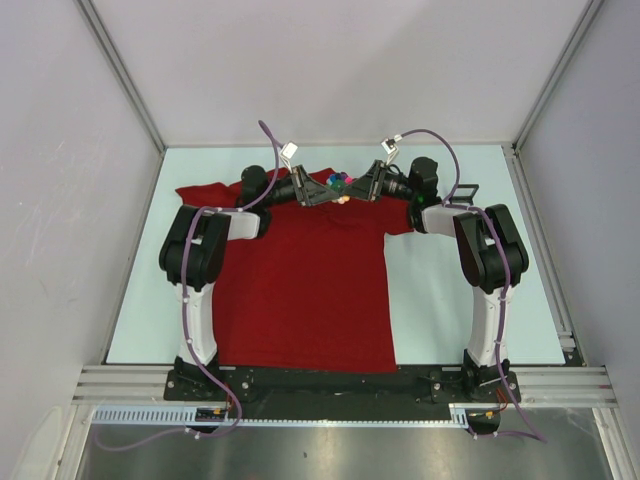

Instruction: Remove the brooch from the garment

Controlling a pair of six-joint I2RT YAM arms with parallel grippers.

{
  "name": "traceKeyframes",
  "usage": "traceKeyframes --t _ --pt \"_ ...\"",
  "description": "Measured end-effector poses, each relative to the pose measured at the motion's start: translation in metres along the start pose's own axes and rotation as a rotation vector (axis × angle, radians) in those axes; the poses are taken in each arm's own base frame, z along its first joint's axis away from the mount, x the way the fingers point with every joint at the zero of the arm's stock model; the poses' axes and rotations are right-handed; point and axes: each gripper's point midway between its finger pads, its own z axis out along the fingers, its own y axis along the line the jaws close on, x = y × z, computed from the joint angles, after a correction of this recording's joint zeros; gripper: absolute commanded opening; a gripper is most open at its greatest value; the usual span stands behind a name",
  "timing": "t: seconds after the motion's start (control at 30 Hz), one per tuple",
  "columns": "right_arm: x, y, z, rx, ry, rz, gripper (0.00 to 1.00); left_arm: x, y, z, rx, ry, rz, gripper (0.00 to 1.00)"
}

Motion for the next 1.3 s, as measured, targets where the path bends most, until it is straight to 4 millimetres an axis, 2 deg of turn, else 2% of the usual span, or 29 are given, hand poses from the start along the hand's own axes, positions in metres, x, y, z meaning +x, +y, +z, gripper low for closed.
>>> traceKeyframes --t 0.1,0.33,0.47,0.57,0.9,1.3 --pt "0.000 0.000 0.000 0.000 0.001 0.000 0.00 0.000 0.001 0.000 -0.003 0.000 -0.004 0.29" --pt "0.001 -0.003 0.000 0.013 0.000 0.009 0.00 0.002 0.003 0.002 -0.030 0.009 0.033 0.42" --pt "0.000 -0.005 0.000 0.020 -0.004 0.010 0.00 0.000 0.001 0.002 -0.085 0.015 0.083 0.45" --pt "-0.001 -0.006 0.000 0.025 -0.011 0.007 0.00 0.000 0.001 0.001 -0.124 0.021 0.109 0.45" --pt "0.004 -0.012 0.002 0.052 0.000 0.010 0.00 0.006 0.015 0.001 -0.200 0.037 0.143 0.32" --pt "0.000 -0.005 0.000 0.018 -0.004 -0.018 0.00 0.000 0.004 0.004 -0.150 0.017 0.125 0.31"
